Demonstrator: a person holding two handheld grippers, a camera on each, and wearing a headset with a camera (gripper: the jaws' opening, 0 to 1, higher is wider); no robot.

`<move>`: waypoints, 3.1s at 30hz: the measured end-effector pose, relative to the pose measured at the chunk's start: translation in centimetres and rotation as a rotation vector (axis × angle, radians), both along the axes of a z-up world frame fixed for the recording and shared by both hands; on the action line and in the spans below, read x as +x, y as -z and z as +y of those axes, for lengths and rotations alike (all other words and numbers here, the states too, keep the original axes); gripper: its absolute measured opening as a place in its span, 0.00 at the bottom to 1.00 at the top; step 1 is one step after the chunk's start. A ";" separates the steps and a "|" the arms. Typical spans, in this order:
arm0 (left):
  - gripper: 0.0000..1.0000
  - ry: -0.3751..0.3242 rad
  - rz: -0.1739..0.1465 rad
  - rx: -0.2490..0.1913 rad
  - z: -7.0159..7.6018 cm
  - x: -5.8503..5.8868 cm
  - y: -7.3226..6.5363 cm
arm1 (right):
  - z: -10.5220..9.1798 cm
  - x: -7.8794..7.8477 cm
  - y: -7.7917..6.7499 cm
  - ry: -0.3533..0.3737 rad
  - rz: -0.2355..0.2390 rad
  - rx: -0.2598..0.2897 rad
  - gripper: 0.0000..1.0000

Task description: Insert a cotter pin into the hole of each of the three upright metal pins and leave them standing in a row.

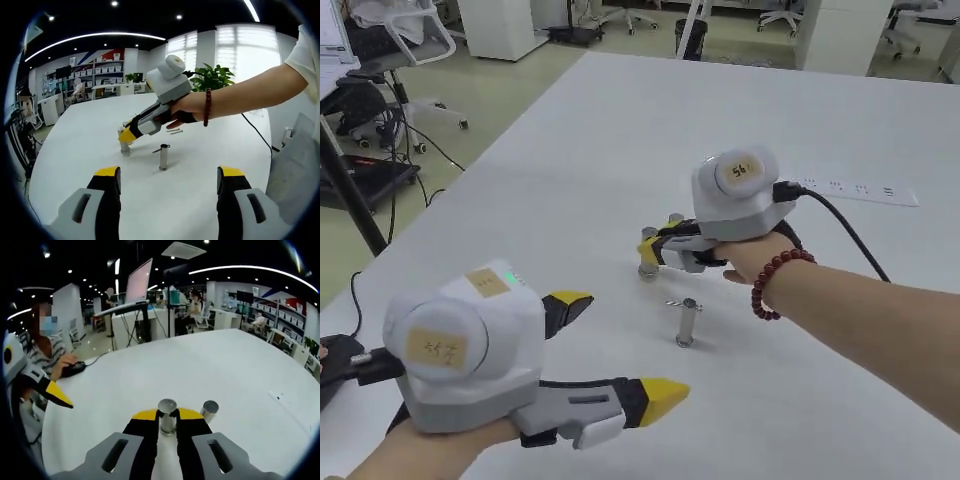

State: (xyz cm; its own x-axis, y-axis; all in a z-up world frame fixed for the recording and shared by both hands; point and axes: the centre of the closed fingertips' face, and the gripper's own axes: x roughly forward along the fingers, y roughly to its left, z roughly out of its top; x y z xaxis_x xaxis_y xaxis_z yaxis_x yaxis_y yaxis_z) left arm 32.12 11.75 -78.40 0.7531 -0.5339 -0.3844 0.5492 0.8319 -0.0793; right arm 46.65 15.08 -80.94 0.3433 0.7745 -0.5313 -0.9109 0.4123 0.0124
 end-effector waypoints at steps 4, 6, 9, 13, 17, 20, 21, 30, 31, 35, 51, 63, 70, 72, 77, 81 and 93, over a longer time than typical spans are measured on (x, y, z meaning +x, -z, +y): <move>0.79 -0.002 -0.004 -0.008 -0.1 0.1 -0.3 | -0.9 -0.7 -0.5 -0.006 -0.008 -0.002 0.13; 0.78 -0.003 -0.004 -0.008 -0.2 0.1 -0.4 | -1.6 -0.8 -0.7 -0.002 -0.006 -0.002 0.13; 0.78 0.000 -0.008 -0.004 -0.5 0.0 -0.6 | -2.8 -1.1 -0.7 0.007 -0.006 -0.011 0.13; 0.78 0.004 -0.009 -0.005 -0.7 -0.1 -0.8 | -4.0 -0.6 -0.7 0.027 -0.003 -0.016 0.13; 0.78 0.001 -0.014 -0.003 -0.8 -0.1 -1.0 | -5.9 -1.1 -0.8 0.041 -0.008 -0.028 0.13; 0.78 0.001 -0.018 -0.003 -0.9 -0.2 -1.2 | -7.2 -1.5 -1.1 0.055 -0.010 -0.028 0.13; 0.77 0.003 -0.019 -0.003 -1.0 -0.3 -1.3 | -7.7 -1.7 -1.2 0.060 -0.011 -0.029 0.13; 0.77 0.022 -0.028 0.003 -1.7 -0.8 -1.6 | -10.5 -3.3 -1.4 0.079 -0.012 -0.035 0.13; 0.77 0.024 -0.030 0.003 -1.8 -0.8 -1.7 | -10.7 -3.5 -1.4 0.079 -0.014 -0.036 0.13; 0.77 0.033 -0.031 0.006 -2.1 -1.0 -1.8 | -11.6 -4.2 -1.5 0.087 -0.013 -0.032 0.13; 0.76 0.052 -0.031 0.009 -3.0 -1.6 -1.8 | -13.0 -8.3 -0.4 0.061 0.004 -0.040 0.13; 0.75 0.050 -0.027 0.009 -3.0 -2.0 -1.7 | -13.4 -10.3 0.9 0.039 0.025 -0.045 0.13; 0.75 0.052 -0.025 0.008 -3.1 -2.1 -1.7 | -13.5 -10.8 1.5 0.024 0.030 -0.049 0.13; 0.75 0.053 -0.025 0.010 -3.1 -2.1 -1.7 | -13.6 -10.9 1.6 0.019 0.029 -0.051 0.13; 0.75 0.052 -0.024 0.008 -3.0 -2.1 -1.7 | -13.7 -11.1 1.5 0.007 0.017 -0.045 0.13; 0.74 0.053 -0.018 0.014 -3.1 -2.2 -1.5 | -13.8 -11.3 1.6 -0.005 0.001 -0.043 0.14; 0.75 0.051 -0.018 0.017 -3.2 -2.2 -1.5 | -13.3 -11.1 -0.2 -0.004 -0.005 0.050 0.21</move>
